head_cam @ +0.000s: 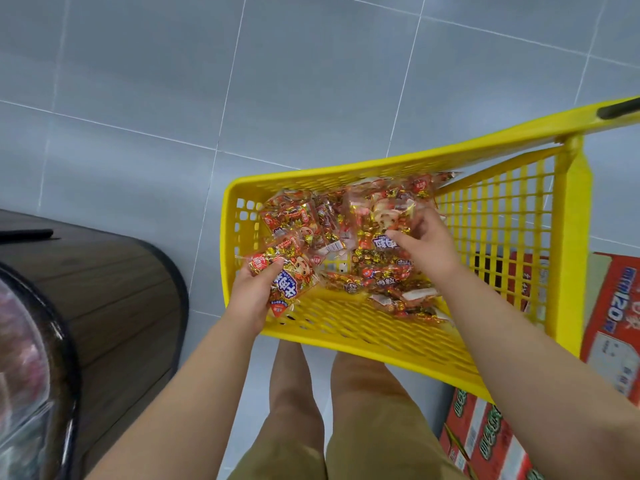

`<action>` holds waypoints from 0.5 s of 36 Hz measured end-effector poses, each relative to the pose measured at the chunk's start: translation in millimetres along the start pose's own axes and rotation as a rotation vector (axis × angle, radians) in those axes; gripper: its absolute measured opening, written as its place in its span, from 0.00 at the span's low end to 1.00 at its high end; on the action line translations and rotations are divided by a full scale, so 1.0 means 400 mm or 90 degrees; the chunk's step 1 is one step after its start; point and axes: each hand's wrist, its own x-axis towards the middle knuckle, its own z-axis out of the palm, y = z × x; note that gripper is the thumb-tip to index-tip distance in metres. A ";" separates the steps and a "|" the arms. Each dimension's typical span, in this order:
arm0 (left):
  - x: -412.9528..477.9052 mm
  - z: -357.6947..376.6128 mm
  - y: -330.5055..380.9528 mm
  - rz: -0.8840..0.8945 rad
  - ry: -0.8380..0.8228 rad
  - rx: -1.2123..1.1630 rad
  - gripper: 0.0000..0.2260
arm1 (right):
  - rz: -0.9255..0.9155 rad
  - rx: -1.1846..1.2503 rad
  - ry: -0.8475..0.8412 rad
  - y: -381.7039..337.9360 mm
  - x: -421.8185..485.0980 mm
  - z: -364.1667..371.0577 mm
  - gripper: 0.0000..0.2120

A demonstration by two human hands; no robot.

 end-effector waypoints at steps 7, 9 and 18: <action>-0.024 0.046 0.025 -0.037 -0.072 -0.010 0.18 | 0.131 0.245 -0.141 -0.001 -0.113 -0.024 0.22; -0.036 0.069 0.029 -0.073 -0.087 -0.041 0.28 | 0.145 0.249 -0.190 0.005 -0.136 0.001 0.17; -0.061 0.098 0.007 0.004 -0.172 0.129 0.32 | 0.076 0.165 -0.251 0.000 -0.184 0.097 0.11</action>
